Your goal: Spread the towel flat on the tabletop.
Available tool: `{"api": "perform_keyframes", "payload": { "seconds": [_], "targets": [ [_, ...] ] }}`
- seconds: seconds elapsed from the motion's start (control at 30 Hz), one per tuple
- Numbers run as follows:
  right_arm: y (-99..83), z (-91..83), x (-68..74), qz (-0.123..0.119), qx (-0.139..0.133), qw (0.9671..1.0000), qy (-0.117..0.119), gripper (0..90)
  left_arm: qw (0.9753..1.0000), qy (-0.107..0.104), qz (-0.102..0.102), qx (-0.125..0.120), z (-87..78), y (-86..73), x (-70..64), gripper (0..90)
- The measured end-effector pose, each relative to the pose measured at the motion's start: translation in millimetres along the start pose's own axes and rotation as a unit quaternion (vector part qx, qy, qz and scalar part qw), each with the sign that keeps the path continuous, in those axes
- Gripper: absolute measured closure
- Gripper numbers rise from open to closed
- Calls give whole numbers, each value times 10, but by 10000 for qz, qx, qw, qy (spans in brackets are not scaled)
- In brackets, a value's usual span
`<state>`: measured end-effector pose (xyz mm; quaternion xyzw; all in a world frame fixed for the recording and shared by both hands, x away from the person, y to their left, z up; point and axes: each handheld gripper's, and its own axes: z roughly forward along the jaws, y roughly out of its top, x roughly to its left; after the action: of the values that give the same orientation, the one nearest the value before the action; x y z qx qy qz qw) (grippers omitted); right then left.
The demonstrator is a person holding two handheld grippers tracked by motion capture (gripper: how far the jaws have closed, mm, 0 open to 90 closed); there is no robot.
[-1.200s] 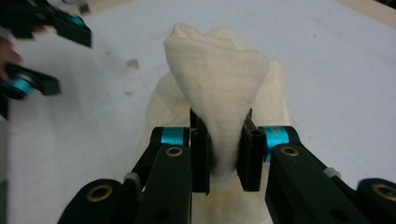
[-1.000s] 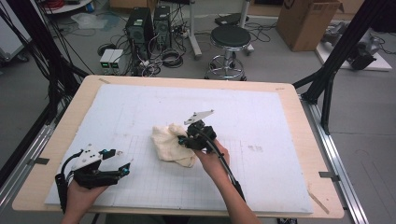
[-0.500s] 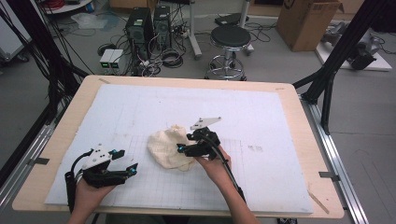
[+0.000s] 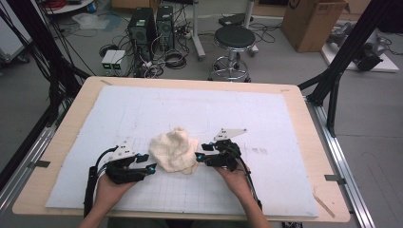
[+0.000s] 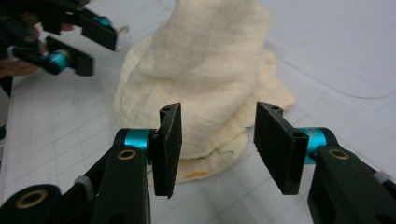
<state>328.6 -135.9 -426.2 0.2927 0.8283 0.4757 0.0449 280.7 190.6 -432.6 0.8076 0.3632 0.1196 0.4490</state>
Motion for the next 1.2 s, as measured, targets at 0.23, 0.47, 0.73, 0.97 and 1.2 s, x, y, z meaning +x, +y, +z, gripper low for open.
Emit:
{"api": "perform_keyframes", "payload": {
  "seconds": [0.23,0.47,0.73,0.97,1.2],
  "targets": [
    [7,203,-31,-20,145,9997,195,658,9991,57,-16,423,298,116,1,625],
    [35,229,-27,-228,309,9987,347,870,9987,79,253,437,347,258,-13,853],
    [137,-44,74,-424,57,9989,182,873,9994,-16,333,55,-2,460,18,856],
    [241,-394,280,-707,-160,9974,67,873,9983,-158,538,-136,-271,605,-62,856],
    [249,-577,573,-1026,-106,9946,75,873,9963,-292,805,-61,-437,484,-262,856]
  ]
}}
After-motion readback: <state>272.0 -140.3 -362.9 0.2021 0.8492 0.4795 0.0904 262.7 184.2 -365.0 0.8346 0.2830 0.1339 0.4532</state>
